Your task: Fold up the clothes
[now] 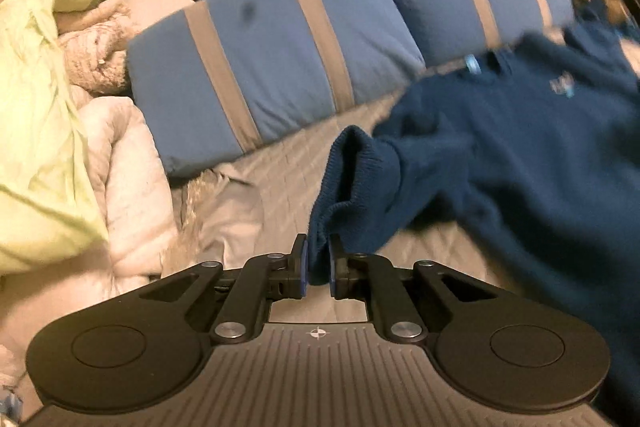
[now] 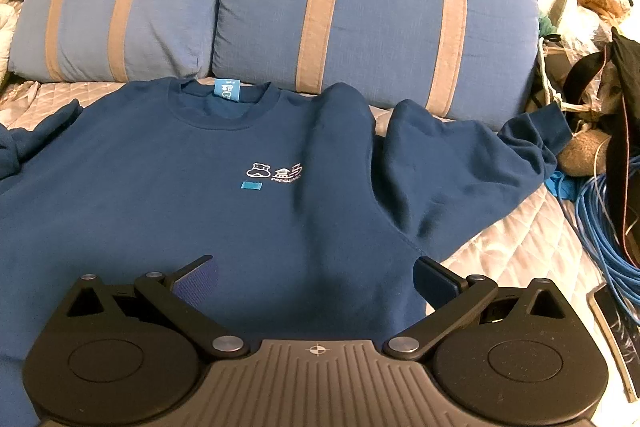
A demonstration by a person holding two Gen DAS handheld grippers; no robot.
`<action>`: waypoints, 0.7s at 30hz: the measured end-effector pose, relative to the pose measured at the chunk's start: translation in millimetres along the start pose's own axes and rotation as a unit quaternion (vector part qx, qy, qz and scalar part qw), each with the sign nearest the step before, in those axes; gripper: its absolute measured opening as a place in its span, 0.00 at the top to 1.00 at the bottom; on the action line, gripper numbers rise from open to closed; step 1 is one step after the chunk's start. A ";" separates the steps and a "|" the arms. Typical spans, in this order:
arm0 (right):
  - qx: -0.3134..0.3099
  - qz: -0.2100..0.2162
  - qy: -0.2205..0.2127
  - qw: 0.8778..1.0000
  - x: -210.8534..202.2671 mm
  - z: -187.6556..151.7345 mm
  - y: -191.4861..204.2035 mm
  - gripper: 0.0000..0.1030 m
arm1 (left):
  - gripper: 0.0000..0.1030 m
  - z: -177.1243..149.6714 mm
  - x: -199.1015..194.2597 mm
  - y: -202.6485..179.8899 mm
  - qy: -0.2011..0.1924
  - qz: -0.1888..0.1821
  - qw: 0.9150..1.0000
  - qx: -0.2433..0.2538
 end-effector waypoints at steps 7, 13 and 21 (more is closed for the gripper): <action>-0.008 -0.001 0.000 1.000 -0.2 0.1 1.9 0.00 | 0.55 -28.4 -24.6 -26.2 0.011 -0.037 0.999 -0.015; -0.016 -0.002 0.000 1.000 -0.4 -0.2 4.4 0.00 | 0.47 -51.0 -17.9 6.5 0.037 -0.074 0.962 -0.258; -0.009 0.052 -0.017 0.998 -13.1 2.3 5.9 0.00 | 0.47 -83.3 30.5 26.8 0.049 -0.117 0.860 -0.494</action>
Point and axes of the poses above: each gripper's, at about its wrist camera, not at the fingertips, and x roughly the way its jaws point, y to its left, z to its top, the point moved 3 cm from there along x, roughly the way its jaws point, and after that the axes turned 2 degrees about -y, right-handed, at the moved point
